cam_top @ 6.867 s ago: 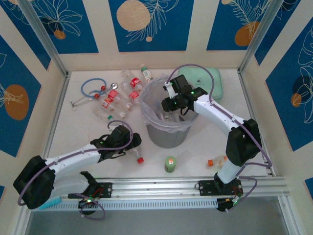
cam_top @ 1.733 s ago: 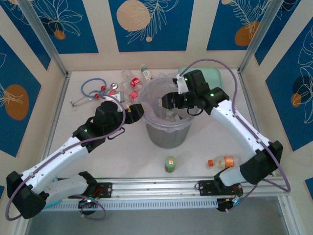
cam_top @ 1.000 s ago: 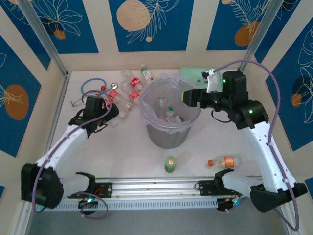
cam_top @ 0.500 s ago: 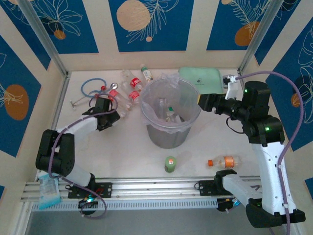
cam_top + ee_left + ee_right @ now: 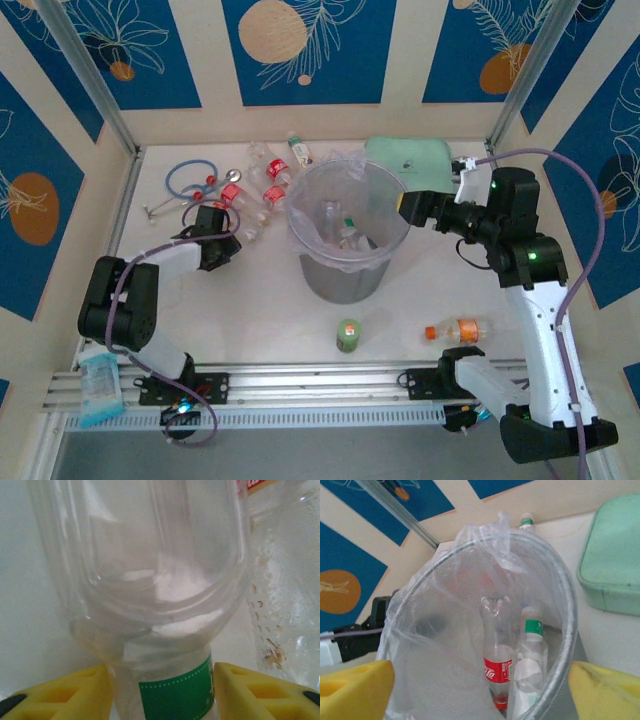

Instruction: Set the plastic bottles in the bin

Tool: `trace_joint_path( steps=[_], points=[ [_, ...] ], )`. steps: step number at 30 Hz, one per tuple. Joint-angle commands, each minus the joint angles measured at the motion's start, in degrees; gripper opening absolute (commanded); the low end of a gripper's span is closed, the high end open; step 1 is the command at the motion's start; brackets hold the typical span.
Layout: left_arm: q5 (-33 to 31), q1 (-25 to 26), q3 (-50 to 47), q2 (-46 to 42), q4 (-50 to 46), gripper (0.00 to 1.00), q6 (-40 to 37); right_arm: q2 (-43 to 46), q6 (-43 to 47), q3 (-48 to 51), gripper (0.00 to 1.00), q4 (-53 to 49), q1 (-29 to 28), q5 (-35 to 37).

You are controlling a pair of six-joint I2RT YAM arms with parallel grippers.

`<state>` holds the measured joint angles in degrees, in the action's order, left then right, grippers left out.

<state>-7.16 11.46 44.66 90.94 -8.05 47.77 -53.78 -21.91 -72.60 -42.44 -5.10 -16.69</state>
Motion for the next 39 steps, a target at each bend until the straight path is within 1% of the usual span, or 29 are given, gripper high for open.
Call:
trace_joint_path(
  steps=[1,2,7,10,12,15,17,20,22,24,26,27,29,30,33,36,39],
  points=[
    [0.6,-0.6,-0.9,-0.9,0.1,0.51,0.2,0.5,-2.1,1.4,0.98,3.0,0.7,-0.5],
    [0.7,-0.7,-1.3,-1.7,-0.1,0.48,0.3,0.4,-2.2,1.3,1.0,3.2,0.7,-0.7],
    [0.0,-0.6,-3.1,-6.6,-1.5,0.37,0.3,0.8,-1.6,0.7,0.99,1.9,1.3,0.4],
    [-0.2,-0.7,-3.8,-11.1,-3.4,0.28,-0.6,1.8,-0.6,1.5,0.99,1.2,2.3,0.6],
    [0.6,-0.7,-4.3,-15.3,-5.5,0.22,-1.2,2.0,-1.8,0.9,1.0,-0.3,3.6,-0.2],
    [2.7,-0.6,-5.4,-22.6,-7.8,0.2,-2.3,1.1,-5.5,-1.5,0.97,-0.7,5.5,-4.7],
    [4.4,-0.6,-5.3,-26.8,-10.7,0.19,-3.1,0.1,-8.0,-2.3,0.96,1.8,5.7,-7.9],
    [9.6,-0.3,-3.7,-32.7,-14.7,0.17,-4.4,-2.6,-11.4,-3.5,0.94,7.5,4.6,-13.6],
    [14.8,0.2,-2.6,-36.5,-14.7,0.17,-4.9,-5.6,-12.0,-5.6,0.93,9.8,1.5,-14.5],
    [19.2,1.6,-0.9,-40.4,-14.5,0.16,-5.1,-9.8,-9.8,-10.4,0.92,9.0,-4.7,-11.8],
    [21.1,3.6,0.8,-43.8,-14.7,0.14,-5.4,-15.2,-5.1,-17.2,0.84,5.6,-11.9,-9.4],
    [21.3,4.9,1.7,-45.4,-14.9,0.13,-5.8,-18.6,-2.6,-21.5,0.82,3.1,-15.7,-8.4],
    [20.9,8.3,3.1,-47.9,-14.9,0.11,-7.3,-24.4,1.0,-28.2,0.81,0.5,-22.2,-5.8],
    [20.6,10.3,4.0,-48.8,-15.0,0.1,-8.6,-27.0,2.3,-30.9,0.83,0.0,-25.2,-4.5],
    [18.7,16.6,5.6,-49.5,-14.7,0.08,-11.7,-33.7,3.5,-37.7,0.9,-0.4,-31.7,-2.6],
    [17.4,21.7,6.4,-48.5,-12.2,0.07,-13.7,-39.5,3.3,-43.6,0.94,-2.0,-35.3,-0.3],
    [16.2,24.9,7.9,-46.9,-11.4,0.07,-15.5,-44.0,3.9,-48.9,0.96,-5.0,-36.8,1.1]
  ],
)
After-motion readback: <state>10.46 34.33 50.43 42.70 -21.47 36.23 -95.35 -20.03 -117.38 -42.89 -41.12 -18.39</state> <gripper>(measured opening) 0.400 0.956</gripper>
